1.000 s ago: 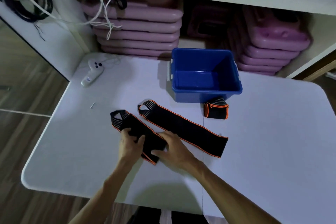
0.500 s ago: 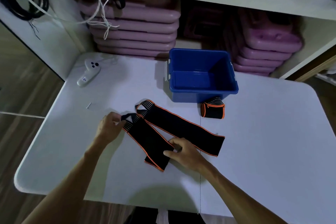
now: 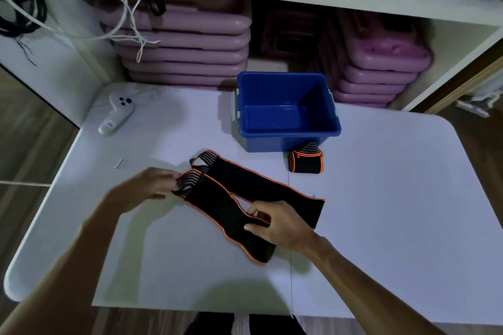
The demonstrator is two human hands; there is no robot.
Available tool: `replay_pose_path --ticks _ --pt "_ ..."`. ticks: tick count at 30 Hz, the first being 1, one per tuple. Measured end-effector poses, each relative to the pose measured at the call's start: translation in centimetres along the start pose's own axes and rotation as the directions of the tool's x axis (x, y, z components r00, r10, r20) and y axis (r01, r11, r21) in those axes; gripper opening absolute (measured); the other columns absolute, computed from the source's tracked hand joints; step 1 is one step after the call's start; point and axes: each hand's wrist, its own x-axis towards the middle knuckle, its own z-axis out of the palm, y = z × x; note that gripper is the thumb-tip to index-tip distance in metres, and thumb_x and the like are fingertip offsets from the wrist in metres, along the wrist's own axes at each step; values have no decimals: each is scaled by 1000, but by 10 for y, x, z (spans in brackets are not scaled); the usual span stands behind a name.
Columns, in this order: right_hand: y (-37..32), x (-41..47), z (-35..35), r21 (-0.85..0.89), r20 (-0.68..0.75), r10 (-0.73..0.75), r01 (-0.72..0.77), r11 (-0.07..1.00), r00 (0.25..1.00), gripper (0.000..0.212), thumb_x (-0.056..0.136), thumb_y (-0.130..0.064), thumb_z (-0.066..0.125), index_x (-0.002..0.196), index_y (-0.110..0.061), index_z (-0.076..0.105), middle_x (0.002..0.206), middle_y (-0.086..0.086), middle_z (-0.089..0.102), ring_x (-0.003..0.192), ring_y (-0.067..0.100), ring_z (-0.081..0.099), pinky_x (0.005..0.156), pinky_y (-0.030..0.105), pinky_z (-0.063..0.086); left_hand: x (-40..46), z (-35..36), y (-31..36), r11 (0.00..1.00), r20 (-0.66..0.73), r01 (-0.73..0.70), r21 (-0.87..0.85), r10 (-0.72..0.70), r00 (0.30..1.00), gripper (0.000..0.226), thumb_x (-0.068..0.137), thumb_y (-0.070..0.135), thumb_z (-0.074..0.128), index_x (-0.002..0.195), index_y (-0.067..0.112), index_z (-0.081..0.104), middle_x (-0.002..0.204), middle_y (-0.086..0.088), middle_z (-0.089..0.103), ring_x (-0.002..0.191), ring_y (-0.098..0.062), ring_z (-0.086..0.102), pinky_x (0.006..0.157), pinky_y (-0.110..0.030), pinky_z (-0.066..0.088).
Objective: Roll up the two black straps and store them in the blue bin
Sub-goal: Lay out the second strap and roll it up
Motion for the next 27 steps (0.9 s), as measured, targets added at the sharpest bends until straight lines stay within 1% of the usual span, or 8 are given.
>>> replay_pose_path --ticks 5,7,9,11,14,18,23,27 --pt "2 -5 9 -452 -278 -301 152 879 912 14 79 -14 65 88 -19 55 77 -3 56 57 18 56 40 31 45 -4 -18 6 890 -183 -210 404 304 935 14 76 2 73 70 14 72 77 -4 64 69 0 55 66 -9 39" --pt "4 -11 22 -511 -206 -313 171 842 927 14 79 -22 66 91 -20 59 81 -2 56 62 19 59 41 29 45 2 -23 -10 757 -174 -278 592 457 872 42 72 -5 66 63 36 66 82 2 64 79 -1 55 79 -15 42" --pt "9 -18 34 -518 -27 -284 230 824 958 28 84 -42 62 104 -22 60 88 -1 58 73 20 62 50 29 49 8 -25 -31 646 -129 -317 694 545 828 43 58 2 49 67 41 64 78 10 61 81 -3 52 80 -36 43" --pt "5 -22 37 -449 112 -232 257 856 966 42 89 -54 55 118 -23 57 99 -1 59 87 19 59 60 31 52 9 -14 -44 650 -159 -344 678 587 794 34 61 9 41 65 35 64 73 11 60 77 -6 52 74 -39 45" --pt "-5 -22 30 -337 166 -178 225 914 970 46 94 -51 50 129 -23 54 113 0 56 105 17 52 70 34 48 6 16 -45 840 -393 -138 525 383 836 23 80 0 53 68 13 68 70 3 58 75 -24 59 75 -33 43" --pt "6 -29 33 -568 306 -222 365 738 926 51 83 -46 67 124 -19 55 115 8 57 102 26 54 75 41 50 3 40 -55 956 -484 13 294 137 864 9 85 17 66 79 19 59 91 -4 64 96 -28 57 80 -34 40" --pt "29 -46 47 -620 226 -103 225 752 969 72 75 -46 76 135 -23 45 123 8 49 106 27 52 76 42 53 -23 52 -59 917 -463 144 373 49 885 55 69 54 76 111 27 53 116 -2 44 108 -28 46 92 -43 44" --pt "28 -49 43 -599 125 -48 114 793 991 68 80 -56 66 136 -24 44 116 6 51 94 25 56 68 38 52 -27 45 -77 877 -418 207 434 -8 908 64 70 37 81 122 21 50 123 -13 43 113 -36 44 90 -46 44"
